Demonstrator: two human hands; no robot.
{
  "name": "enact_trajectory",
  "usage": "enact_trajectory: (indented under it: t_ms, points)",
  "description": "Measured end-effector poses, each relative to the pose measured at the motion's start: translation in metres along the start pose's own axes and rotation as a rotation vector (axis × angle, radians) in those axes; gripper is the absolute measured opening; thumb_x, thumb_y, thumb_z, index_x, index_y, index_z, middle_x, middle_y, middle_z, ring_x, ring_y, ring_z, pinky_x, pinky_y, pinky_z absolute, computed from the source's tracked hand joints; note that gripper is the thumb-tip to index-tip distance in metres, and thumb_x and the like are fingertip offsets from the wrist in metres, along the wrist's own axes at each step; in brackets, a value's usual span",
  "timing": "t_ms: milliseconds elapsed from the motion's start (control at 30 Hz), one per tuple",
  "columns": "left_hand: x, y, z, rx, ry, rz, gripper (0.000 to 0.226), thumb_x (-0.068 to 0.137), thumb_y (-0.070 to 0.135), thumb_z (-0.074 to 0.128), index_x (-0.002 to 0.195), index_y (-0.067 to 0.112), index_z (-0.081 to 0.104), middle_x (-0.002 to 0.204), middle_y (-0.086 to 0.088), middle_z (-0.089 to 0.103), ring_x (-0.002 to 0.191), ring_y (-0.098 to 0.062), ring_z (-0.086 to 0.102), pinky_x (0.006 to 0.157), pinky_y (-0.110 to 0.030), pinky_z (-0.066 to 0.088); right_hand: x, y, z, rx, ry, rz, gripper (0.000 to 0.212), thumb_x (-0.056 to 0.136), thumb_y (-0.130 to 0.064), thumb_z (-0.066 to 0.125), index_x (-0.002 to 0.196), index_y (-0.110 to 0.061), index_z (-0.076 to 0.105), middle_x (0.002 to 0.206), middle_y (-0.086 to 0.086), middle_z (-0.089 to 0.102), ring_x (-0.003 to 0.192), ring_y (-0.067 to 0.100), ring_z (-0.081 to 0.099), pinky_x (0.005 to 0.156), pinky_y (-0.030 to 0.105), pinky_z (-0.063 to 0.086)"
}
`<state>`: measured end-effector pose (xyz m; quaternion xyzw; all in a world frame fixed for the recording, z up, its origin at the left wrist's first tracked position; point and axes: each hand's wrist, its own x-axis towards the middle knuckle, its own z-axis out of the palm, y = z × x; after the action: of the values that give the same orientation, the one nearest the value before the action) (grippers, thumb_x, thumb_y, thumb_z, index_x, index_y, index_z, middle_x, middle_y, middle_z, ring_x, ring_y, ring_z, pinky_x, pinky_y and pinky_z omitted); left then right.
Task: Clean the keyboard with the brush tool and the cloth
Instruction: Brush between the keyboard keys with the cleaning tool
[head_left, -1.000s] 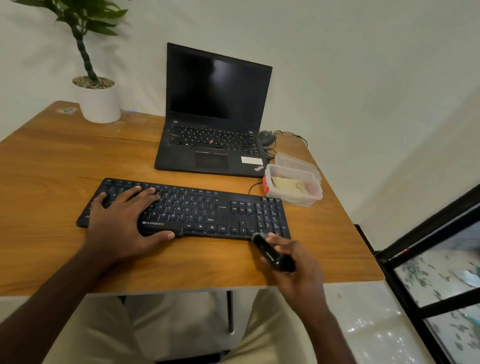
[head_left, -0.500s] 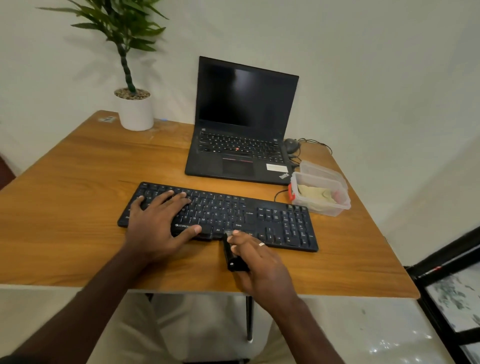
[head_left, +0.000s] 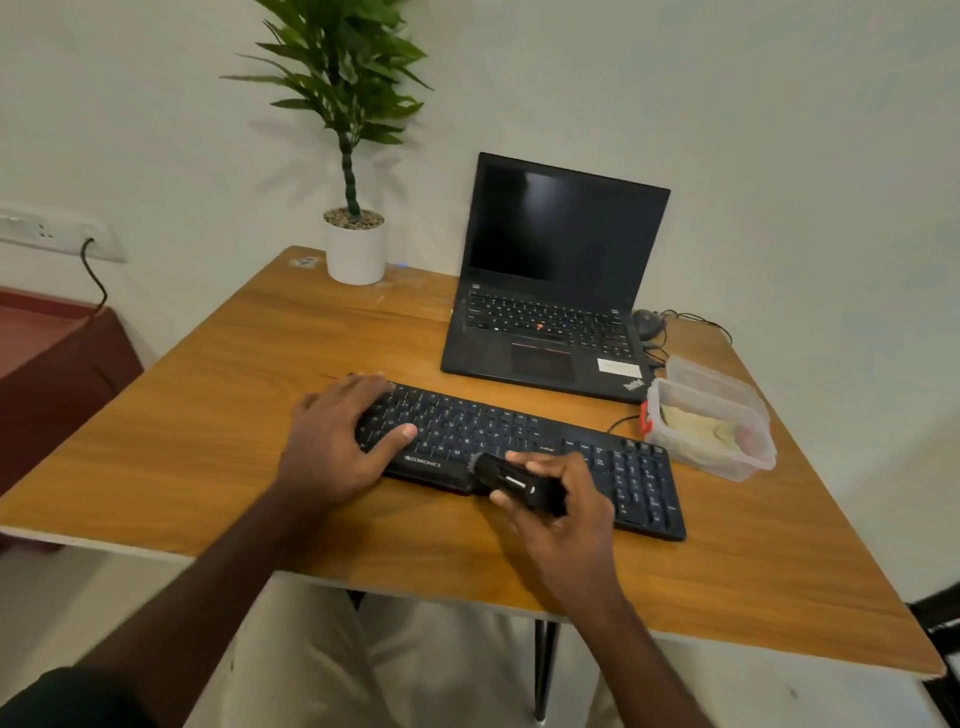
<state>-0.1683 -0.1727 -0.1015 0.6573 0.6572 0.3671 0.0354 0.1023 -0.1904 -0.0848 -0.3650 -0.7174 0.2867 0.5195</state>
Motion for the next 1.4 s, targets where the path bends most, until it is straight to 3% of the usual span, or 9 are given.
enact_trajectory:
  t_ms: [133,300,600,867,967,1067,1167,1267,1400]
  points:
    - [-0.001,-0.037,-0.021,-0.035,-0.183,-0.242,0.092,0.065,0.089,0.05,0.142,0.04,0.04,0.139,0.001,0.055,0.125,-0.026,0.049,0.112,-0.055,0.033,-0.008,-0.001,0.009,-0.09,-0.111,-0.033,0.045,0.081,-0.01,0.083,0.103,-0.037,0.056,0.118,-0.023,0.067,0.115,-0.001,0.064,0.093,0.016,0.052]
    - [-0.01,-0.046,-0.02,-0.096,-0.301,-0.213,0.114,0.055,0.074,0.071,0.152,0.032,0.03,0.147,-0.004,0.049,0.127,-0.025,0.048,0.108,-0.045,0.041,-0.01,0.001,0.027,-0.278,-0.245,-0.145,0.044,0.083,-0.009,0.078,0.113,-0.028,0.053,0.127,-0.006,0.067,0.118,0.003,0.063,0.096,0.026,0.055]
    - [-0.014,-0.044,-0.03,-0.22,-0.338,-0.2,0.107,0.063,0.048,0.078,0.155,0.019,0.03,0.152,0.0,0.044,0.138,-0.016,0.042,0.12,-0.046,0.026,0.001,-0.014,0.079,-0.468,-0.418,-0.322,0.049,0.077,-0.009,0.078,0.119,-0.02,0.055,0.127,0.002,0.068,0.111,0.018,0.068,0.088,0.03,0.057]
    - [-0.007,-0.062,-0.042,-0.429,-0.635,-0.247,0.104,0.081,0.005,0.077,0.159,0.02,0.011,0.161,0.007,0.026,0.143,-0.001,0.027,0.12,-0.029,0.022,0.028,-0.029,0.137,-0.451,-0.526,-0.391,0.033,0.082,-0.003,0.066,0.112,-0.014,0.057,0.116,0.007,0.068,0.099,0.026,0.066,0.078,0.044,0.058]
    - [-0.004,-0.07,-0.047,-0.434,-0.668,-0.235,0.102,0.077,0.018,0.08,0.158,0.026,0.017,0.158,0.007,0.033,0.141,-0.006,0.036,0.117,-0.035,0.032,0.041,-0.035,0.147,-0.314,-0.498,-0.248,0.029,0.088,-0.012,0.071,0.111,-0.021,0.055,0.111,-0.001,0.069,0.096,0.014,0.065,0.079,0.033,0.057]
    - [-0.004,-0.07,-0.048,-0.445,-0.644,-0.24,0.092,0.074,0.009,0.063,0.155,0.03,0.025,0.146,0.003,0.05,0.125,-0.006,0.053,0.095,-0.027,0.05,0.051,-0.036,0.147,0.015,-0.277,0.061,0.034,0.081,-0.014,0.082,0.101,-0.021,0.057,0.099,-0.011,0.069,0.091,0.003,0.065,0.075,0.02,0.053]
    - [-0.01,-0.065,-0.042,-0.549,-0.558,-0.292,0.09,0.079,0.003,0.063,0.157,0.025,0.022,0.155,0.006,0.039,0.14,-0.005,0.039,0.102,-0.033,0.048,0.055,-0.034,0.116,0.295,-0.016,0.315,0.034,0.079,-0.007,0.084,0.1,-0.018,0.059,0.092,-0.01,0.068,0.086,0.003,0.066,0.069,0.017,0.054]
    - [-0.016,-0.056,-0.029,-0.418,-0.335,-0.325,0.09,0.078,0.041,0.076,0.154,0.031,0.029,0.157,0.008,0.036,0.144,-0.016,0.034,0.115,-0.05,0.034,0.059,-0.021,0.069,0.15,0.011,0.206,0.035,0.076,-0.007,0.085,0.102,-0.017,0.064,0.093,-0.008,0.069,0.09,0.007,0.067,0.074,0.02,0.055]
    - [-0.014,-0.022,-0.005,-0.096,-0.231,-0.138,0.101,0.063,0.087,0.05,0.15,0.04,0.029,0.162,0.009,0.024,0.149,-0.011,0.018,0.12,-0.057,0.009,0.06,-0.014,0.039,-0.075,-0.229,0.034,0.037,0.078,-0.013,0.085,0.109,-0.019,0.066,0.098,-0.014,0.069,0.095,0.009,0.067,0.08,0.02,0.053]
